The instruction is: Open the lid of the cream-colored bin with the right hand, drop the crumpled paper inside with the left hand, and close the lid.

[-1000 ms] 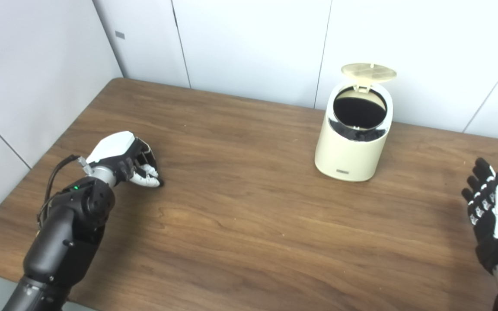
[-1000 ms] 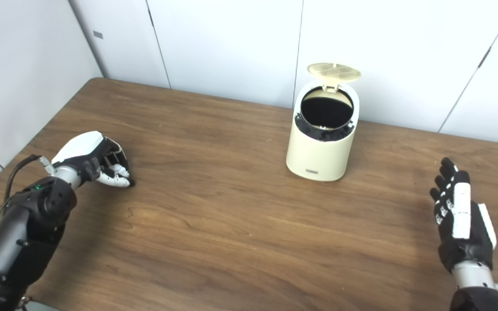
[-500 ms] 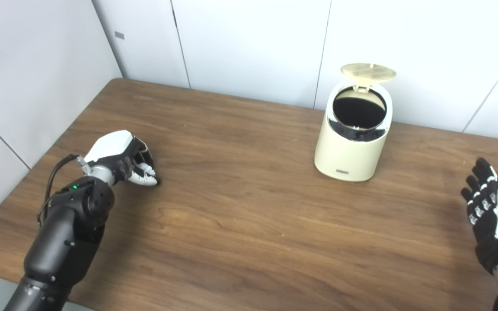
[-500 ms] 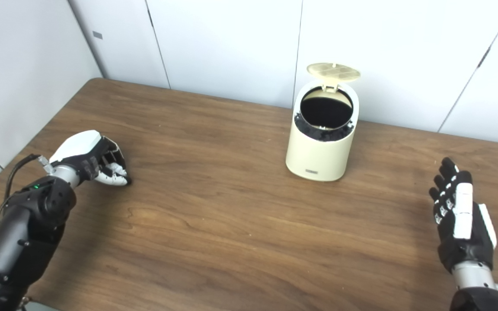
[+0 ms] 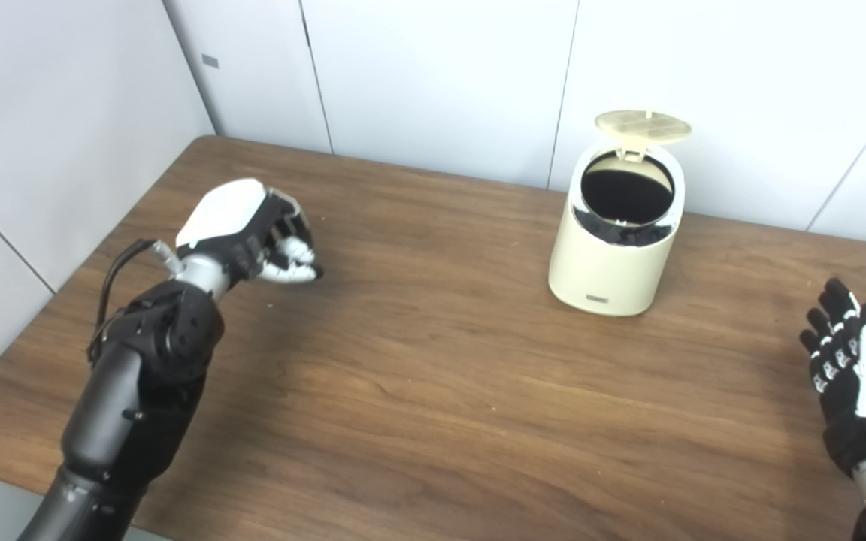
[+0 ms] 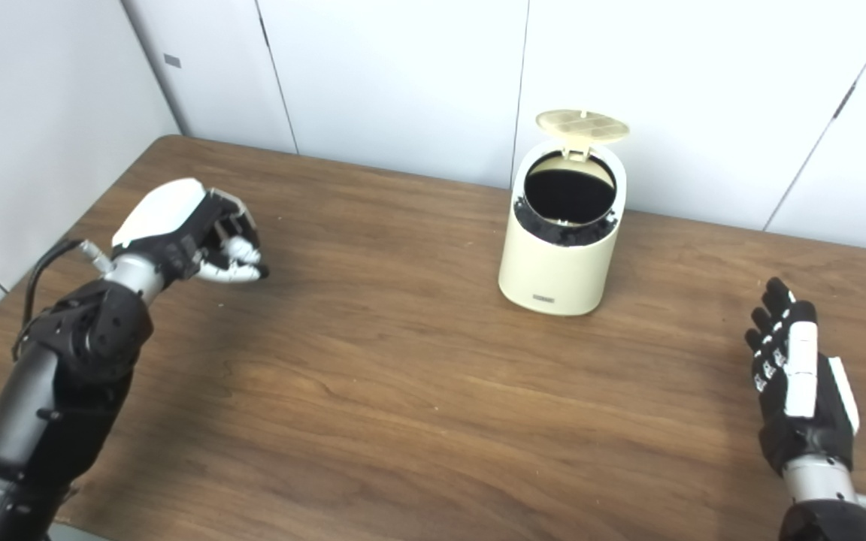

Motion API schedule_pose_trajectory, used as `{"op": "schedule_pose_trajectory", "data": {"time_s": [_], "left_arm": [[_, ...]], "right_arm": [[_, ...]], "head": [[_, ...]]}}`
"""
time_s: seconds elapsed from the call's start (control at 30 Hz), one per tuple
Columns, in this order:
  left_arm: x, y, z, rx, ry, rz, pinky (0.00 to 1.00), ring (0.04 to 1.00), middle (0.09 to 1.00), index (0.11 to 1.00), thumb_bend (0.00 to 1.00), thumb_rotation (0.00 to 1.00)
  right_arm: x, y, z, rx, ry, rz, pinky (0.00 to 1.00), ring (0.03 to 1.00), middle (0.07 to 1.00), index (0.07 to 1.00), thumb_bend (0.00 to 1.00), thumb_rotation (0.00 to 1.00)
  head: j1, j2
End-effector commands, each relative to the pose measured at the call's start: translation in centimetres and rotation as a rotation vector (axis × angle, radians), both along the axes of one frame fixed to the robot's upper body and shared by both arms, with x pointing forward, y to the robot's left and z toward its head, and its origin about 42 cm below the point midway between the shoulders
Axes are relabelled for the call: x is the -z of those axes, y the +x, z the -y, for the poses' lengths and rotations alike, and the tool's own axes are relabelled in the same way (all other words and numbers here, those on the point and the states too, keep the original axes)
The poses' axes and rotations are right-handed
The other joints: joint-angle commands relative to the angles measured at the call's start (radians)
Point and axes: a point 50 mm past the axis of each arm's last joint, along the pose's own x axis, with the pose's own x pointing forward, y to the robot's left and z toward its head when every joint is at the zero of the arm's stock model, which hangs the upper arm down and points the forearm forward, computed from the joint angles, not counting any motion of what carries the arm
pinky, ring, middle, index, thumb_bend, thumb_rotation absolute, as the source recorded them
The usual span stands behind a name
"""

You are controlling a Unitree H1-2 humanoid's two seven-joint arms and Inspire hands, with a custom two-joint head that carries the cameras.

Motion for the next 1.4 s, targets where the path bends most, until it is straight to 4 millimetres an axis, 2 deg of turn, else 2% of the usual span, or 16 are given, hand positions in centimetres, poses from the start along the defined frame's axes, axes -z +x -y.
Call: {"op": "schedule_pose_trajectory", "data": {"time_s": [0.0, 0.17, 0.23, 0.53, 0.6, 0.87, 1.0, 1.23, 1.37], "left_arm": [[-2.9, 1.0, 1.6, 0.061, 0.025, 0.122, 0.41, 0.398, 0.498, 0.489, 0.50, 0.00], [-4.1, 2.6, 3.9, 0.167, 0.033, 0.165, 0.36, 0.376, 0.472, 0.513, 0.50, 0.00], [-4.6, 3.1, 4.7, 0.184, 0.035, 0.167, 0.34, 0.360, 0.434, 0.508, 0.50, 0.00], [-5.5, 5.0, 8.6, 0.296, 0.007, 0.203, 0.43, 0.421, 0.478, 0.503, 0.50, 0.00], [-5.6, 5.3, 9.3, 0.311, -0.004, 0.209, 0.40, 0.423, 0.471, 0.494, 0.48, 0.00], [-5.9, 6.3, 11.6, 0.353, -0.020, 0.225, 0.35, 0.416, 0.476, 0.486, 0.48, 0.00], [-6.1, 6.9, 12.6, 0.387, -0.015, 0.249, 0.30, 0.370, 0.445, 0.509, 0.47, 0.00], [-6.3, 7.6, 14.0, 0.408, -0.013, 0.263, 0.39, 0.386, 0.446, 0.518, 0.47, 0.00], [-6.8, 8.0, 15.2, 0.444, -0.014, 0.283, 0.35, 0.396, 0.454, 0.502, 0.47, 0.00]], "right_arm": [[-1.7, 0.8, 0.0, -0.013, -0.016, 0.094, 0.99, 0.986, 1.000, 0.968, 0.56, 1.00], [-1.6, 0.6, -0.2, -0.008, -0.023, 0.096, 0.99, 0.983, 0.997, 0.962, 0.56, 1.00], [-1.5, 0.6, -0.3, -0.002, -0.018, 0.093, 0.99, 0.981, 0.993, 0.958, 0.56, 1.00], [-0.9, 0.7, -0.8, 0.003, -0.024, 0.100, 0.98, 0.978, 0.991, 0.958, 0.57, 1.00], [-0.7, 0.7, -0.9, 0.006, -0.032, 0.103, 0.99, 0.979, 0.991, 0.960, 0.58, 1.00], [0.0, 0.7, -1.4, 0.002, -0.039, 0.112, 0.99, 0.970, 0.982, 0.950, 0.56, 1.00], [0.4, 0.8, -1.8, 0.000, -0.039, 0.120, 0.98, 0.964, 0.976, 0.946, 0.57, 1.00], [0.8, 0.9, -2.7, 0.004, -0.048, 0.128, 1.00, 0.966, 0.977, 0.945, 0.60, 1.00], [1.0, 0.8, -3.2, 0.006, -0.051, 0.131, 1.00, 0.967, 0.975, 0.943, 0.60, 1.00]], "head": [[-0.007, -0.002], [-0.032, -0.007], [-0.041, -0.008], [-0.124, -0.025], [-0.147, -0.032], [-0.236, -0.059], [-0.271, -0.074], [-0.323, -0.104], [-0.356, -0.110]]}}
